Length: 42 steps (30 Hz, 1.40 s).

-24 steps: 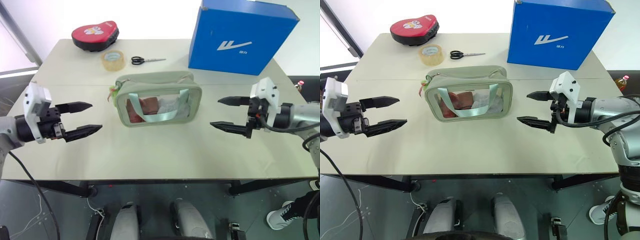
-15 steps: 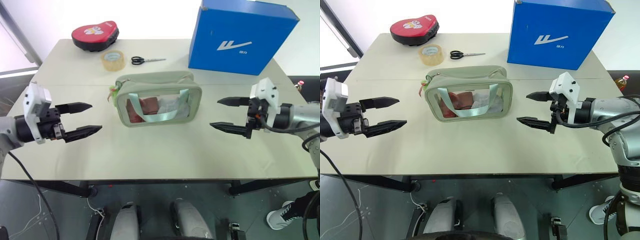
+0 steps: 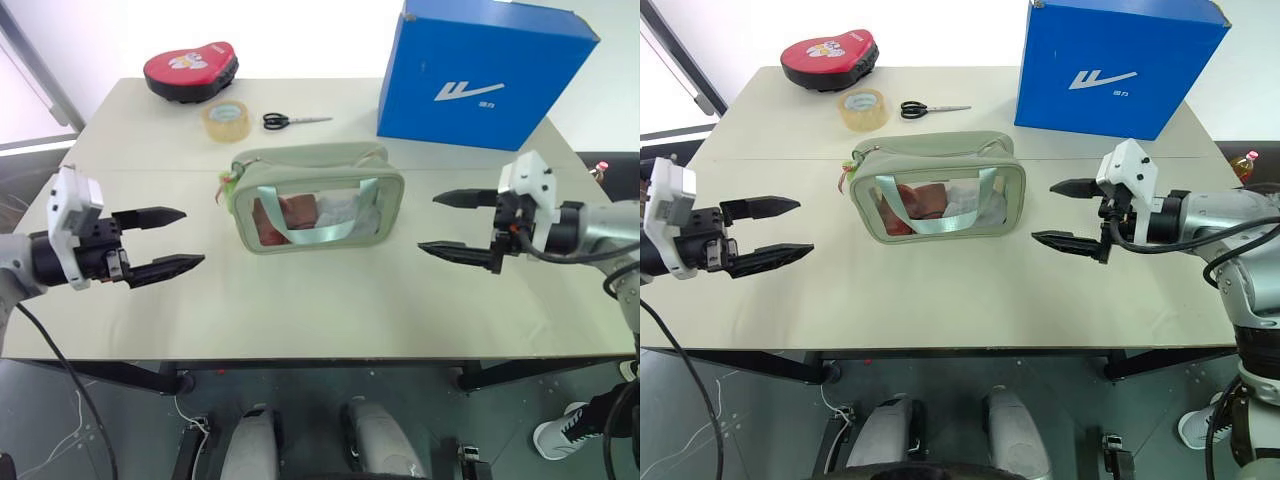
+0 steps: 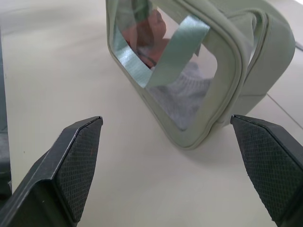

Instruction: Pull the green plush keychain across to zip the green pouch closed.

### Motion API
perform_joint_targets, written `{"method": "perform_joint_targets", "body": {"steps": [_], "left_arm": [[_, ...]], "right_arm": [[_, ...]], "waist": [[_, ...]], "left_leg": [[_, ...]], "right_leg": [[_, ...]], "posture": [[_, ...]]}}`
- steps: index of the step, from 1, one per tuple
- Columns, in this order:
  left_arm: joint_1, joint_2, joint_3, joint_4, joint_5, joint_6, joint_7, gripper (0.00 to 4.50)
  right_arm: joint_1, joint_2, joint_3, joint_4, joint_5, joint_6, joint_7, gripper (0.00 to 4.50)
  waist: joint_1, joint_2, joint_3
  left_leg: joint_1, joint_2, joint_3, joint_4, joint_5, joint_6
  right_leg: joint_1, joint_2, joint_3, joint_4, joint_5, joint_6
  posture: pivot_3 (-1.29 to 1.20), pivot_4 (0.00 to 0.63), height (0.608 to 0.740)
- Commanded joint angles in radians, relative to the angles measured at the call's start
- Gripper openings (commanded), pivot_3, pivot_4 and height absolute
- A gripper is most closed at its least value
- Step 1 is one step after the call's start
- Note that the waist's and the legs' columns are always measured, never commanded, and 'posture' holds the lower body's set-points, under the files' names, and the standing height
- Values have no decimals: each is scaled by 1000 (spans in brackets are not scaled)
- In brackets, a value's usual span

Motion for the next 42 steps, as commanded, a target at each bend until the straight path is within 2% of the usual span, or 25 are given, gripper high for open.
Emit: {"method": "perform_joint_targets", "body": {"steps": [1,6,9,12,17,25,32,35,42], "left_arm": [[-29,10,1,2,-6,-15,-6,4411],[-57,9,-10,17,-8,-18,-18,4411],[-85,6,-26,27,-10,-21,-24,4411],[-135,-8,-70,50,0,-34,-36,4411],[-223,-30,-132,73,0,-55,-73,4411],[-274,-32,-135,96,-11,-61,-103,4411],[-238,-38,-121,80,-8,-70,-88,4411],[-223,-36,-112,74,-11,-72,-83,4500],[-213,-35,-105,71,-14,-72,-74,4500]], "right_arm": [[-37,5,-3,-30,1,-18,0,4500],[-93,2,-17,-34,23,-15,10,4500],[-222,-10,23,-33,24,11,31,4500],[-429,13,151,1,-7,80,75,4500],[-731,121,400,124,-129,189,128,4500],[-929,305,589,355,-316,212,117,4500],[-955,399,645,505,-433,182,116,4500],[-934,408,651,502,-452,166,138,3643],[-881,402,626,436,-456,181,157,99]], "waist": [[0,0,0],[0,0,0],[-1,1,1],[-5,6,4],[-3,6,4],[-3,6,4],[-3,6,4],[-2,6,4],[-4,6,4]], "left_leg": [[0,0,0,0,0,0],[0,0,0,0,0,0],[0,0,0,0,0,0],[0,0,0,1,0,0],[0,1,3,0,0,0],[-3,0,3,0,0,0],[-3,0,3,0,0,0],[-3,0,3,0,0,0],[-3,0,1,0,0,0]], "right_leg": [[0,0,0,0,0,0],[0,0,0,0,0,0],[0,0,0,0,0,0],[-2,0,1,2,0,0],[-3,1,1,2,0,-1],[-6,-1,1,2,0,0],[-7,-1,1,2,0,0],[-7,-1,1,2,0,0],[-7,-1,1,2,0,0]], "posture": [[0,150,737],[0,150,737],[0,150,737],[0,150,737],[0,150,737],[0,150,737],[0,150,737],[0,150,737],[0,150,737]]}}
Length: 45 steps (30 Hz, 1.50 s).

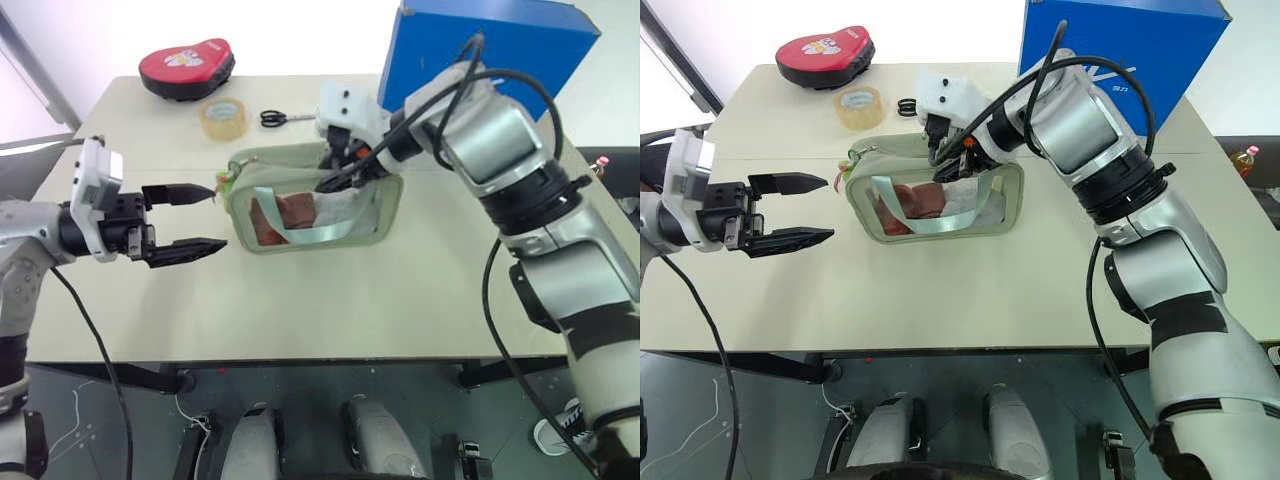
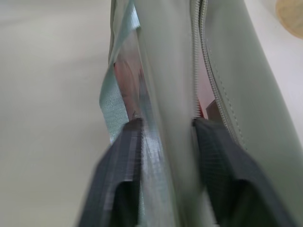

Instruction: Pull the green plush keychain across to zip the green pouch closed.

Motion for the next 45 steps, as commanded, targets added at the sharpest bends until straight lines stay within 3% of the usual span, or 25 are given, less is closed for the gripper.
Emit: {"method": "perform_joint_targets", "body": {"steps": [1,8,14,25,41,45], "left_arm": [[4,6,38,-21,-11,-15,2,4500],[-17,7,24,-5,-5,-19,-4,4500],[-28,12,25,7,-4,-18,-9,4500],[-36,14,16,14,0,-11,-13,4500],[-45,19,11,12,-5,2,-17,4500],[-43,24,16,7,-9,8,-18,4500]], "right_arm": [[14,-7,-39,-74,2,10,9,99],[39,-13,-103,-136,19,50,-11,99],[45,-64,-173,-309,89,159,2,99],[146,-119,-179,-538,156,303,-78,99],[198,-173,-175,-435,45,-68,-134,99],[258,-180,-176,-492,47,-110,-117,99]], "waist": [[-1,0,0],[-9,0,0],[-15,0,0],[-22,0,0],[-23,0,0],[-22,0,0]], "left_leg": [[0,0,0,0,0,0],[0,0,-1,0,0,0],[0,0,-1,-1,0,0],[0,0,-2,-1,0,0],[0,0,-2,-1,0,0],[0,0,-2,-1,0,0]], "right_leg": [[0,0,0,0,0,0],[0,0,0,0,0,0],[0,0,0,0,0,0],[0,0,-1,0,0,0],[0,0,0,0,0,0],[0,0,-1,0,0,0]], "posture": [[0,150,737],[0,150,737],[0,150,737],[0,150,737],[0,150,737],[0,150,737]]}}
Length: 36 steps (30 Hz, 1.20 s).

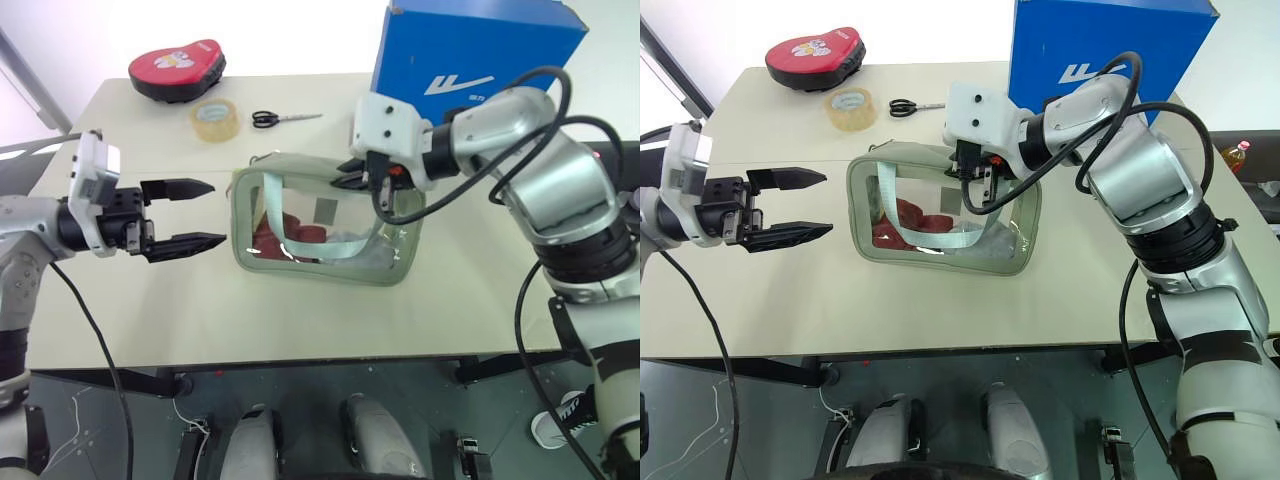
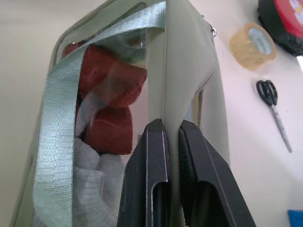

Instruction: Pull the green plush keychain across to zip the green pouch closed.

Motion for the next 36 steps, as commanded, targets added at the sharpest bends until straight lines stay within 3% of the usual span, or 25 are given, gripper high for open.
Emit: {"method": "perform_joint_targets", "body": {"steps": [1,16,36], "left_arm": [[-13,24,26,-22,-11,8,-3,4500],[-35,23,7,-13,-7,20,-12,4500],[-45,19,0,-9,-2,14,-20,4500]], "right_arm": [[40,-12,-32,-88,8,-38,16,99],[185,-37,-55,-333,109,107,32,99],[241,-114,-69,-252,91,-62,81,99]], "waist": [[0,0,0],[1,0,0],[5,0,0]], "left_leg": [[0,0,0,0,0,0],[0,0,-1,1,0,0],[1,0,-1,3,0,0]], "right_leg": [[0,0,0,0,0,0],[2,0,0,0,0,0],[3,0,-1,0,0,0]], "posture": [[0,150,737],[0,150,737],[0,150,737]]}}
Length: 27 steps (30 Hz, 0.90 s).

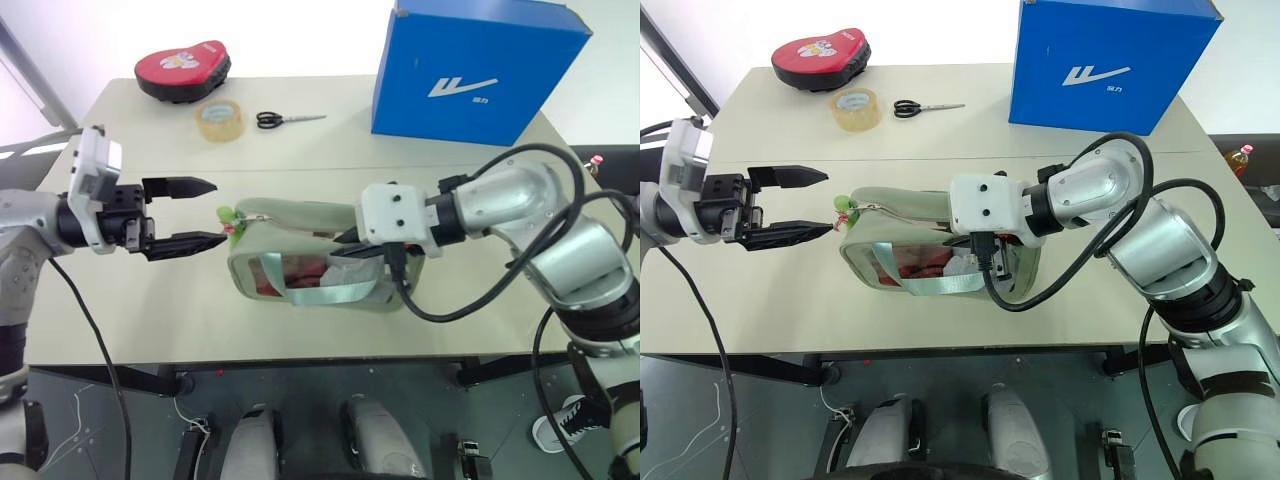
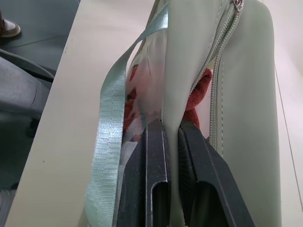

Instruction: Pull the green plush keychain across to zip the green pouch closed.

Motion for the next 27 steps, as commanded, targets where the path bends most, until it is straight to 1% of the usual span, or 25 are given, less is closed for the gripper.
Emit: {"method": "perform_joint_targets", "body": {"steps": [1,9,16,17,18,19,23,27], "left_arm": [[-16,9,13,-11,-4,-3,-1,4500],[-13,6,13,-13,-3,-6,1,4500],[-12,5,12,-16,-3,-6,2,4500],[-13,5,12,-16,-3,-5,1,4500],[-13,6,12,-16,-3,-6,1,4500],[-12,6,12,-16,-3,-5,0,4500],[-15,5,10,-14,-3,-7,-1,4500],[-18,5,7,-11,0,-9,-3,4500]], "right_arm": [[3,-30,-32,37,-19,-39,18,99],[22,-55,-45,74,-14,-104,63,99],[30,-47,-35,73,-19,-73,48,99],[32,-50,-35,69,-16,-59,49,865],[35,-53,-35,65,-15,-51,50,1157],[37,-55,-40,60,-13,-43,49,1764],[40,-64,-83,41,20,-10,60,3716],[48,-95,-164,33,79,0,81,3716]], "waist": [[1,0,0],[13,0,0],[23,0,0],[23,0,0],[23,0,0],[22,0,0],[21,0,0],[23,0,0]], "left_leg": [[0,0,0,0,0,0],[0,0,0,1,0,0],[0,0,1,1,0,0],[0,0,1,1,0,0],[0,0,1,1,0,0],[0,0,1,1,0,0],[0,0,0,1,0,0],[0,0,0,1,0,0]], "right_leg": [[0,0,0,0,0,0],[1,0,0,0,0,0],[1,0,0,0,0,0],[1,0,0,0,0,0],[1,0,0,0,0,0],[1,0,0,0,0,0],[1,0,0,0,0,0],[1,0,0,0,0,0]], "posture": [[0,150,737],[0,150,737],[0,150,737],[0,150,737],[0,150,737],[0,150,737],[0,150,737],[0,150,737]]}}
